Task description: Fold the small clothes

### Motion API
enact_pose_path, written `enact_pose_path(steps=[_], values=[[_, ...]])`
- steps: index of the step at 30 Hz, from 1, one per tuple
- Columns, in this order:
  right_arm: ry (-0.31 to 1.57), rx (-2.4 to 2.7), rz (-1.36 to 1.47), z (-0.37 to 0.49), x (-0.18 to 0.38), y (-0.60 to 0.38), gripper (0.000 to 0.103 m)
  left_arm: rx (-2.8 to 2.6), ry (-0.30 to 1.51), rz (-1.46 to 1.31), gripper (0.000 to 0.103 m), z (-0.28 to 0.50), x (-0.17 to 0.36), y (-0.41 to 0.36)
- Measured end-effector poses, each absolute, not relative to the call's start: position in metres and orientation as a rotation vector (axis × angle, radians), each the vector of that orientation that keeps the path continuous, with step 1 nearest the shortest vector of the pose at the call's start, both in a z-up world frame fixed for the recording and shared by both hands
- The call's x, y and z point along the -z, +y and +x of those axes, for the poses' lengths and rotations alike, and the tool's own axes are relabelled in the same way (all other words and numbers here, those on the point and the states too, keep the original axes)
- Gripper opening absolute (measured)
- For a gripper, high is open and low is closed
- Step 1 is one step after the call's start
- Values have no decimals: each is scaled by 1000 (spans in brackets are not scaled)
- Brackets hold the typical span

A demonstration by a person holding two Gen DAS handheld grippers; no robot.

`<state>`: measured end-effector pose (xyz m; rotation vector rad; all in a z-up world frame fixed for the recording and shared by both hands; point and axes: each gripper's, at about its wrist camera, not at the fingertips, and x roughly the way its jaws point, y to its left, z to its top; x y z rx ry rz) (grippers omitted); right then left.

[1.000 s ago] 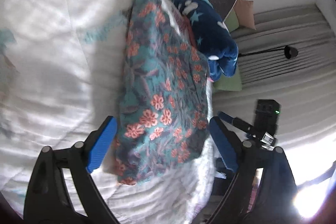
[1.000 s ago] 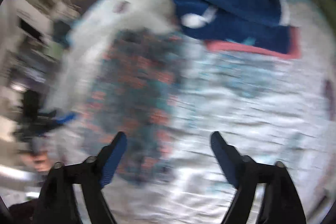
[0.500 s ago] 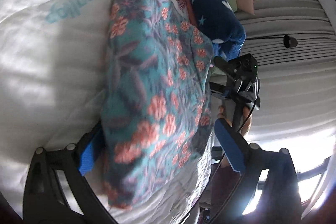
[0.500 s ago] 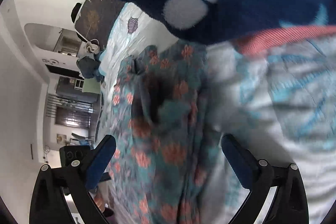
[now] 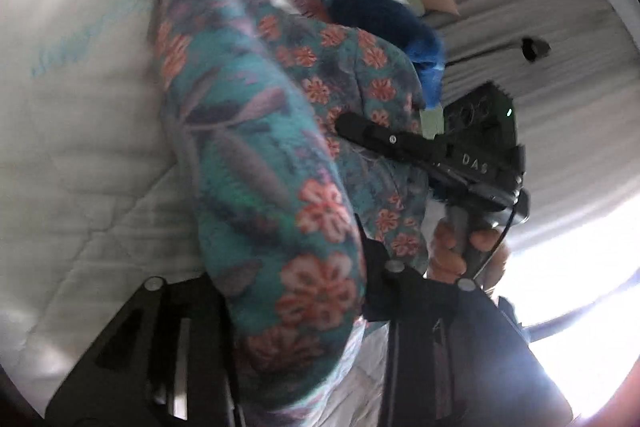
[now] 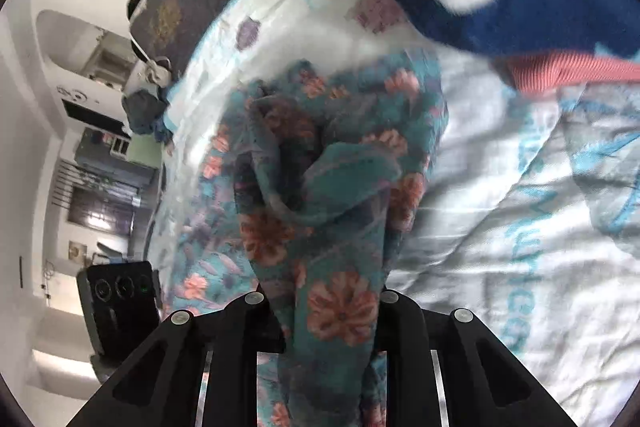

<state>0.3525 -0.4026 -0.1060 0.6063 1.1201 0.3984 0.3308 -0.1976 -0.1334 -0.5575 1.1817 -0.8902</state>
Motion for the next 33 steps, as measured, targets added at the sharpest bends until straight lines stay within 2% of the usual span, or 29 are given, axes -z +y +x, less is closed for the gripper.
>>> enact_pose_path(steps=[3,8,14,17,20,23,27,28,29,30,32,33], values=[[1072,-406,526,347,71,-388,21,928,1099,-520,35,325,94,-194],[940,-430,466,336,-21,-386,21,1013,968,-488,35,329,15,-192],[828,-376,376,338,-130,-409,21,1107,852,-459,35,366,-90,-225],[783,-349,386,353,-176,-439,21,1129,841,-495,35,394,-117,-252],[782,-307,403,390,-192,-468,22,1123,838,-497,36,424,-125,-283],[816,-257,405,424,-184,-497,23,1107,894,-542,41,456,-104,-321],[893,-176,454,474,-130,-557,24,1074,1043,-589,43,510,-28,-380],[917,-168,490,489,-105,-572,27,1047,1087,-580,45,521,-3,-393],[945,-156,537,502,-77,-591,30,1001,1156,-546,52,534,33,-408],[980,-114,602,514,-39,-611,31,980,1214,-545,52,540,62,-416],[1062,-3,688,523,41,-635,43,1080,1199,-733,52,545,99,-409],[1027,-36,720,522,58,-641,45,1122,1176,-744,52,546,98,-404]])
